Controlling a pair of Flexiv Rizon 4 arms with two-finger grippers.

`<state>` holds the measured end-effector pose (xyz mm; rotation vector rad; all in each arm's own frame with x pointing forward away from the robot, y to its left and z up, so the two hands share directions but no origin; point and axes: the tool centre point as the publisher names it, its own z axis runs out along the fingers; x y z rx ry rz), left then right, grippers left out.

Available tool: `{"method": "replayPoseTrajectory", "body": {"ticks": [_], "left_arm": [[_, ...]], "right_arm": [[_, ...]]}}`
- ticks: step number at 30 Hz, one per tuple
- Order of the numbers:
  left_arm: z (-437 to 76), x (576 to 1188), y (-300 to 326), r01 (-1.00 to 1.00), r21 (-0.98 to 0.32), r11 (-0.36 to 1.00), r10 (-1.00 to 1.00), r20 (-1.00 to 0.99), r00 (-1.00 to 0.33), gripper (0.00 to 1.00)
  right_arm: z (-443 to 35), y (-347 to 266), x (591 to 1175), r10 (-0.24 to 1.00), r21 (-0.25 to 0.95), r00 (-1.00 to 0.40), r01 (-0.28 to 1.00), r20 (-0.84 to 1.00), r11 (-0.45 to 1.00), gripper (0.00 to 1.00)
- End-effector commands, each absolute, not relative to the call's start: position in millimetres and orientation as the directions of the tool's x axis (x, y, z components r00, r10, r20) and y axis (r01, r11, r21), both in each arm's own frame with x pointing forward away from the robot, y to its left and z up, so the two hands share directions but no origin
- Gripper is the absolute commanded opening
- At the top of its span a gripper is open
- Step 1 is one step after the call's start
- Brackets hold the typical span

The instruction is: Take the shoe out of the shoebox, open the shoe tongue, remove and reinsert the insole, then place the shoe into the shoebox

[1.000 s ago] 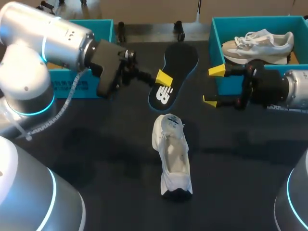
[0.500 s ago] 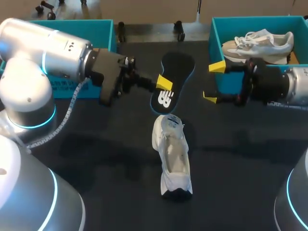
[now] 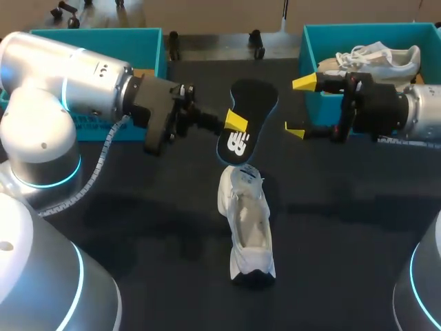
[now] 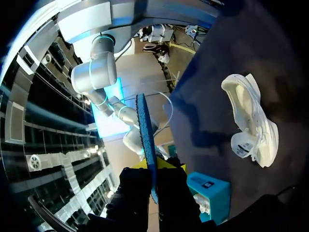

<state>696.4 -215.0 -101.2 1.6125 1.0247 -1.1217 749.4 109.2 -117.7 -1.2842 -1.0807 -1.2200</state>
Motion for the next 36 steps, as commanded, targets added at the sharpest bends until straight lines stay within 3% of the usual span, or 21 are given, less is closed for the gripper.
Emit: {"method": "replayPoseTrajectory", "body": {"ticks": [1,10,14,17,22,29,31,36], "left_arm": [[-102,697,-216,0.943,0.209,-0.258,0.133,-0.959,0.249,0.00],[-102,697,-216,0.943,0.209,-0.258,0.133,-0.959,0.249,0.00],[-102,697,-216,0.943,0.209,-0.258,0.133,-0.959,0.249,0.00],[-102,697,-216,0.943,0.209,-0.258,0.133,-0.959,0.249,0.00],[-102,697,-216,0.943,0.209,-0.258,0.133,-0.959,0.249,0.00],[-102,697,-216,0.943,0.209,-0.258,0.133,-0.959,0.249,0.00],[-102,697,-216,0.943,0.209,-0.258,0.133,-0.959,0.249,0.00],[-102,697,-216,0.943,0.209,-0.258,0.133,-0.959,0.249,0.00]], "right_arm": [[-121,119,759,-0.034,-0.110,0.108,0.992,0.994,-0.068,1.00],[-121,133,765,-0.012,-0.152,0.151,0.986,0.988,-0.069,1.00],[-116,136,764,-0.009,-0.152,0.152,0.986,0.988,-0.066,0.87],[-111,141,762,-0.009,-0.144,0.143,0.989,0.990,-0.047,0.85],[-105,146,759,0.012,-0.142,0.142,0.989,0.990,-0.045,0.74],[-99,151,748,0.017,-0.163,0.164,0.984,0.986,-0.070,0.78],[-98,153,746,0.014,-0.174,0.175,0.982,0.984,-0.070,0.85],[-97,157,742,0.012,-0.191,0.193,0.979,0.981,-0.066,0.81]]}}
